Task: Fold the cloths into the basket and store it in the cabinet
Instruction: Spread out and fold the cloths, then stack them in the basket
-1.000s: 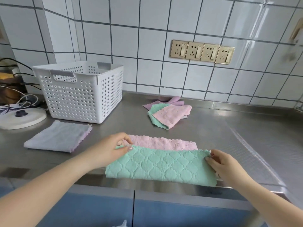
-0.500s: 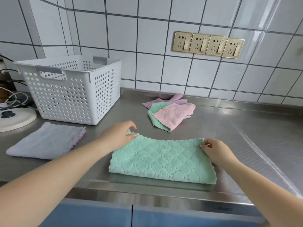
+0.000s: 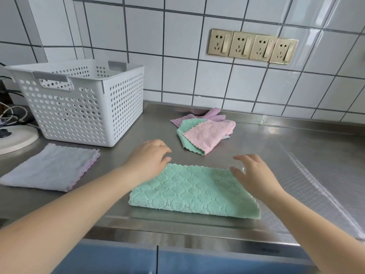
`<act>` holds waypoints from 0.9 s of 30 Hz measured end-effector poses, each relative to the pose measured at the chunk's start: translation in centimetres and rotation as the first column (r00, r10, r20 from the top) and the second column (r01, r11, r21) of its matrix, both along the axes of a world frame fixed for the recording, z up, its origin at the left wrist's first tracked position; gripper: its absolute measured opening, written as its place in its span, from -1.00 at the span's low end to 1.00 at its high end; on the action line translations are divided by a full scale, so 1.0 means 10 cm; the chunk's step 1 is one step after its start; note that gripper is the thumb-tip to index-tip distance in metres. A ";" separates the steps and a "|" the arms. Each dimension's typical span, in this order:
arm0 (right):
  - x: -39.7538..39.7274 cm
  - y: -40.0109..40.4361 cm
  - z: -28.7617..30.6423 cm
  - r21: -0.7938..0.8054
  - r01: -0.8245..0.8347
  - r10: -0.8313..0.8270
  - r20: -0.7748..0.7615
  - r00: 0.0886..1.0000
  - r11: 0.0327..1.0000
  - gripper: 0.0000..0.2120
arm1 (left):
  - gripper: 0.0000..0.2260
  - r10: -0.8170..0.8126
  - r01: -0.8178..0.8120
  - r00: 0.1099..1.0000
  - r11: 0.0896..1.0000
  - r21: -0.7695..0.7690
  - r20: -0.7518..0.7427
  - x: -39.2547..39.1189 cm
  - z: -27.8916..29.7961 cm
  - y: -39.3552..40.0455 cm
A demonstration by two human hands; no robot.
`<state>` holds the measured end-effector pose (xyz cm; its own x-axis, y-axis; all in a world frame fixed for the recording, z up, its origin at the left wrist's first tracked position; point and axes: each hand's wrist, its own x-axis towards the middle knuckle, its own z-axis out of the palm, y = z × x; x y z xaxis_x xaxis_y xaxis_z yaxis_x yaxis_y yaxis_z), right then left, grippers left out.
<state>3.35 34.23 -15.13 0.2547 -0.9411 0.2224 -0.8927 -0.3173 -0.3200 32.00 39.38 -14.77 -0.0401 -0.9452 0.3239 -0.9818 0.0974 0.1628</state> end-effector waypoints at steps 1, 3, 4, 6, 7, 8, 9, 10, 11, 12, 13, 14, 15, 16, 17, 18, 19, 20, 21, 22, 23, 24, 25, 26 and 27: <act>0.12 0.05 0.02 -0.026 -0.059 0.059 -0.020 0.998 0.998 -0.59 | -0.69 -0.043 0.044 0.998 0.999 0.005 -0.046 -0.13 0.01 0.04; 0.42 0.15 0.00 -0.020 -0.159 0.157 -0.069 0.985 0.987 -0.60 | -0.63 -0.107 0.116 0.988 0.990 0.075 -0.112 -0.41 -0.01 0.12; 0.56 0.20 -0.03 0.001 -0.187 0.186 -0.099 0.978 0.982 -0.60 | -0.61 -0.119 0.132 0.987 0.984 0.121 -0.107 -0.54 -0.03 0.15; 0.78 0.29 -0.15 0.045 -0.222 0.227 -0.166 0.960 0.974 -0.60 | -0.61 -0.120 0.126 0.992 0.971 0.205 -0.043 -0.73 -0.13 0.18; 0.85 0.33 -0.22 0.064 -0.233 0.241 -0.190 0.952 0.970 -0.59 | -0.60 -0.112 0.110 0.994 0.965 0.239 -0.006 -0.77 -0.19 0.19; 0.86 0.36 -0.29 0.076 -0.235 0.246 -0.208 0.947 0.969 -0.58 | -0.58 -0.098 0.088 0.995 0.960 0.267 0.024 -0.77 -0.26 0.21; 0.85 0.37 -0.36 0.075 -0.233 0.244 -0.222 0.944 0.970 -0.57 | -0.56 -0.082 0.065 0.996 0.956 0.285 0.046 -0.75 -0.33 0.23; 0.79 0.38 -0.40 0.068 -0.228 0.237 -0.237 0.942 0.971 -0.56 | -0.54 -0.066 0.046 0.996 0.955 0.294 0.061 -0.71 -0.38 0.26; 0.71 0.37 -0.43 0.059 -0.221 0.229 -0.251 0.941 0.974 -0.54 | -0.53 -0.050 0.027 0.996 0.954 0.298 0.070 -0.65 -0.42 0.29; 0.62 0.36 -0.44 0.062 -0.211 0.220 -0.263 0.939 0.976 -0.51 | -0.51 -0.036 0.013 0.997 0.954 0.301 0.071 -0.58 -0.45 0.32; 0.53 0.33 -0.44 0.074 -0.196 0.209 -0.279 0.937 0.978 -0.48 | -0.48 -0.027 0.003 0.997 0.952 0.307 0.071 -0.50 -0.46 0.34; 0.43 0.30 -0.44 0.089 -0.178 0.197 -0.296 0.935 0.980 -0.46 | -0.45 -0.018 -0.006 0.997 0.949 0.316 0.072 -0.41 -0.47 0.36; 0.32 0.28 -0.44 0.102 -0.157 0.182 -0.312 0.933 0.982 -0.44 | -0.43 -0.011 -0.014 0.997 0.945 0.326 0.075 -0.33 -0.47 0.38; 0.22 0.26 -0.43 0.112 -0.134 0.164 -0.321 0.933 0.985 -0.44 | -0.40 -0.005 -0.020 0.997 0.943 0.333 0.075 -0.26 -0.46 0.40; 0.14 0.25 -0.43 0.123 -0.113 0.148 -0.322 0.935 0.986 -0.43 | -0.39 0.000 -0.025 0.997 0.940 0.340 0.073 -0.20 -0.46 0.41; 0.08 0.25 -0.44 0.131 -0.097 0.135 -0.320 0.938 0.987 -0.43 | -0.39 0.006 -0.030 0.997 0.938 0.346 0.071 -0.16 -0.45 0.43; 0.05 0.26 -0.43 0.134 -0.086 0.126 -0.324 0.938 0.987 -0.42 | -0.39 0.011 -0.033 0.998 0.936 0.350 0.067 -0.14 -0.43 0.45; 0.03 0.25 -0.43 0.137 -0.077 0.120 -0.333 0.935 0.988 -0.42 | -0.40 0.013 -0.033 0.998 0.938 0.345 0.061 -0.14 -0.40 0.46; 0.04 0.25 -0.41 0.141 -0.070 0.116 -0.346 0.931 0.988 -0.42 | -0.41 0.008 -0.025 0.998 0.945 0.326 0.055 -0.17 -0.37 0.48; 0.07 0.24 -0.38 0.137 -0.075 0.120 -0.356 0.927 0.988 -0.43 | -0.44 -0.009 -0.004 0.999 0.960 0.280 0.044 -0.22 -0.33 0.50; 0.11 0.23 -0.34 0.114 -0.101 0.135 -0.352 0.926 0.988 -0.46 | -0.49 -0.047 0.042 0.999 0.977 0.207 0.020 -0.28 -0.29 0.54; 0.15 0.23 -0.30 0.065 -0.156 0.169 -0.319 0.933 0.986 -0.51 | -0.56 -0.114 0.115 0.993 0.987 0.108 -0.017 -0.37 -0.26 0.60; 0.21 0.22 -0.26 0.002 -0.235 0.228 -0.257 0.939 0.972 -0.58 | -0.64 -0.201 0.202 0.978 0.979 0.020 -0.051 -0.46 -0.22 0.67; 0.28 0.22 -0.23 -0.059 -0.316 0.300 -0.187 0.935 0.947 -0.65 | -0.72 -0.286 0.284 0.956 0.958 -0.036 -0.070 -0.57 -0.18 0.75; 0.36 0.22 -0.19 -0.100 -0.378 0.363 -0.140 0.921 0.920 -0.70 | -0.77 -0.351 0.347 0.935 0.936 -0.062 -0.059 -0.66 -0.15 0.83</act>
<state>6.97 36.45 -17.06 0.6109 -0.7415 0.2776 -0.7320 -0.6625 -0.1590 25.37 47.67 -16.31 -0.3409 -0.8583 0.3835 -0.8714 0.4416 0.2137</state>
